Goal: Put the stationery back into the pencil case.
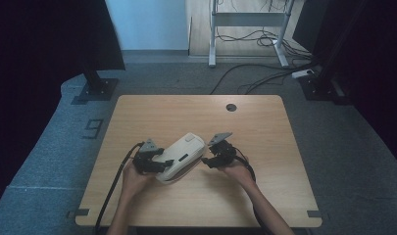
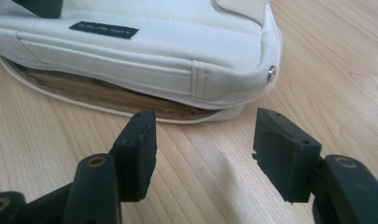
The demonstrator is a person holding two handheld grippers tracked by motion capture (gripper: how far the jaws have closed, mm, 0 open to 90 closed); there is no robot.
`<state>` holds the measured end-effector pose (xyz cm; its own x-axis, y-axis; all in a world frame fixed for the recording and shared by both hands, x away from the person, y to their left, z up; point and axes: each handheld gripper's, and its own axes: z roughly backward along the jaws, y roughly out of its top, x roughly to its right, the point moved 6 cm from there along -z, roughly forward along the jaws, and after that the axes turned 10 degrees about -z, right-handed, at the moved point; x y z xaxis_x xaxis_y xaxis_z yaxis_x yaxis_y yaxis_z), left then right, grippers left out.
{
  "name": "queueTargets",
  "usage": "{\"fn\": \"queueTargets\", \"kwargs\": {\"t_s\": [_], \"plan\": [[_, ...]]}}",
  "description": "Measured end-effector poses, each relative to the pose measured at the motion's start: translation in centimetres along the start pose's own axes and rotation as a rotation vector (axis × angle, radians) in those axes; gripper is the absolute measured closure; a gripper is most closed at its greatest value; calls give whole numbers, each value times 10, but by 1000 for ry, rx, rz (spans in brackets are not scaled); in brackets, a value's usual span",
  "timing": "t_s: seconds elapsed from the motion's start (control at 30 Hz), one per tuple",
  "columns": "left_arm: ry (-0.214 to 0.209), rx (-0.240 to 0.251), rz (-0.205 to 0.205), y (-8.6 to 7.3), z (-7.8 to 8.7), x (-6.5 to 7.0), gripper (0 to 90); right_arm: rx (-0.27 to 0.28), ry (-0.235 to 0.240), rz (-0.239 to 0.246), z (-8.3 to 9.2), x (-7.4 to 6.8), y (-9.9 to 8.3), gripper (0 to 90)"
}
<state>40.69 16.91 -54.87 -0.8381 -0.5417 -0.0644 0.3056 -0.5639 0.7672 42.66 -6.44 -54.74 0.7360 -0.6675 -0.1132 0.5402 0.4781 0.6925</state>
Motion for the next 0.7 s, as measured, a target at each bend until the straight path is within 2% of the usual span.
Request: {"fn": "queueTargets", "kwargs": {"t_s": [0.03, 0.13, 0.2, 0.4, 0.57, 0.7], "plan": [[-11, 8, 17, 1, 2, 0, 301, -1, 1, -7, 1, 1, -1, 367], [-17, 7, 30, 1, 4, -1, 298, 1, 2, -14, 2, 2, -3, 347], [-18, 15, 43, 3, 11, -2, 290, 8, 0, -16, 6, 4, -6, 317], [-3, 36, 48, 8, 27, -3, 265, 28, -9, -11, 16, 6, -10, 283], [12, 11, 40, 6, 37, -2, 195, 46, -21, -12, 30, 8, -15, 215], [20, 7, 40, 4, 41, -2, 174, 45, -30, -17, 37, 10, -19, 185]]}}
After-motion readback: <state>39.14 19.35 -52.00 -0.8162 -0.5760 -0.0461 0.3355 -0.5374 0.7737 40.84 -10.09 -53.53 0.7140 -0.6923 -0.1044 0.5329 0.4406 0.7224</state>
